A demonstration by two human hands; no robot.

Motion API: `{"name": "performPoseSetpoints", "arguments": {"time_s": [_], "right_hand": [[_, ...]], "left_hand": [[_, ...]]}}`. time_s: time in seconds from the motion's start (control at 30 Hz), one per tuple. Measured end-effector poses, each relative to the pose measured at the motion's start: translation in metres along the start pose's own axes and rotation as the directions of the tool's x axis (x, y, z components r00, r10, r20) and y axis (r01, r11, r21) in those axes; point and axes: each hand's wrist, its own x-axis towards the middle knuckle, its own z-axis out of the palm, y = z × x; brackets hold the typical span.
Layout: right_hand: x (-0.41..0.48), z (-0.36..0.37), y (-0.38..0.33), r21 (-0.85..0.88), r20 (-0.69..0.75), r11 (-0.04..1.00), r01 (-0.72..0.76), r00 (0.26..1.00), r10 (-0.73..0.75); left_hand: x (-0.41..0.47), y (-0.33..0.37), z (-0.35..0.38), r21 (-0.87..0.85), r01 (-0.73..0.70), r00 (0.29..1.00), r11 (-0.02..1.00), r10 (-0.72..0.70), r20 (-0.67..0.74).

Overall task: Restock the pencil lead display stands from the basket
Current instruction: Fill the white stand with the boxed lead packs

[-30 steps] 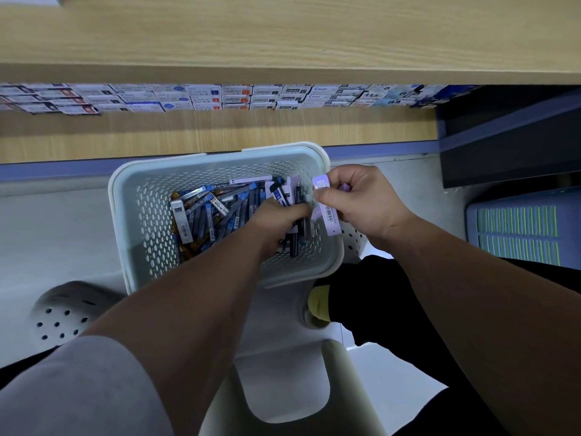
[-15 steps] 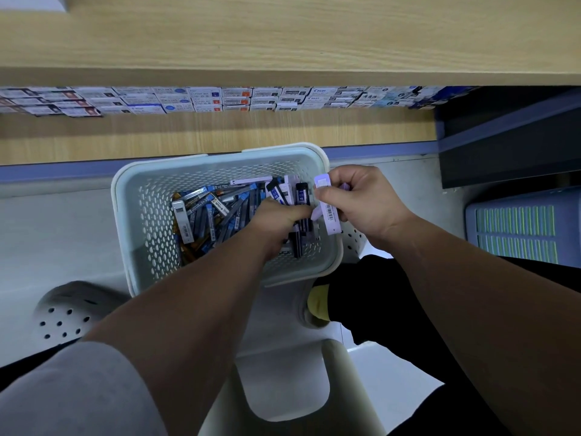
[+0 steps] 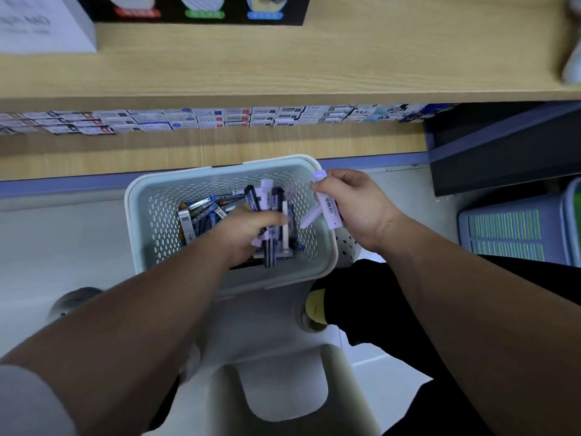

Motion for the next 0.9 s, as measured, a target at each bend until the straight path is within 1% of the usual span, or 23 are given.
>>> {"name": "performPoseSetpoints", "arguments": {"time_s": [0.07, 0.1, 0.13, 0.2, 0.27, 0.37, 0.47, 0.57, 0.67, 0.8, 0.9], "right_hand": [[-0.003, 0.008, -0.010, 0.041, 0.015, 0.999, -0.014, 1.000, 0.014], [-0.005, 0.012, -0.016, 0.069, 0.039, 0.997, -0.026, 0.999, 0.024], [-0.009, 0.017, -0.024, 0.100, 0.084, 0.994, -0.041, 0.996, 0.032], [-0.019, 0.026, -0.041, 0.124, 0.220, 0.991, -0.059, 0.975, 0.031], [-0.031, 0.034, -0.063, 0.093, 0.339, 0.995, -0.042, 0.941, 0.008], [-0.053, 0.042, -0.097, 0.075, 0.436, 0.997, 0.011, 0.899, -0.043], [-0.075, 0.050, -0.133, 0.140, 0.495, 0.988, 0.072, 0.859, -0.132], [-0.096, 0.060, -0.166, 0.216, 0.483, 0.968, 0.131, 0.847, -0.223], [-0.114, 0.072, -0.192, 0.249, 0.464, 0.952, 0.179, 0.840, -0.280], [-0.137, 0.085, -0.213, 0.243, 0.472, 0.939, 0.242, 0.817, -0.332], [-0.148, 0.090, -0.223, 0.219, 0.455, 0.938, 0.269, 0.823, -0.342]], "left_hand": [[-0.027, 0.011, -0.008, 0.008, -0.005, 0.998, 1.000, 0.005, 0.068], [-0.043, 0.017, -0.011, 0.047, -0.012, 0.994, 0.999, 0.006, 0.113], [-0.057, 0.023, -0.014, 0.093, -0.019, 0.988, 0.995, 0.005, 0.155], [-0.085, 0.038, -0.018, 0.147, -0.040, 0.976, 0.988, 0.007, 0.218], [-0.110, 0.054, -0.022, 0.110, -0.070, 0.966, 0.991, 0.040, 0.255], [-0.148, 0.082, -0.024, 0.008, -0.147, 0.964, 0.989, 0.141, 0.227], [-0.191, 0.106, -0.019, -0.063, -0.254, 0.939, 0.965, 0.262, 0.221], [-0.228, 0.120, -0.014, -0.138, -0.314, 0.931, 0.939, 0.333, 0.152], [-0.258, 0.129, -0.010, -0.177, -0.375, 0.919, 0.910, 0.390, 0.061], [-0.290, 0.133, -0.007, -0.225, -0.426, 0.902, 0.876, 0.430, -0.035], [-0.305, 0.134, -0.004, -0.284, -0.431, 0.902, 0.856, 0.421, -0.098]]}}
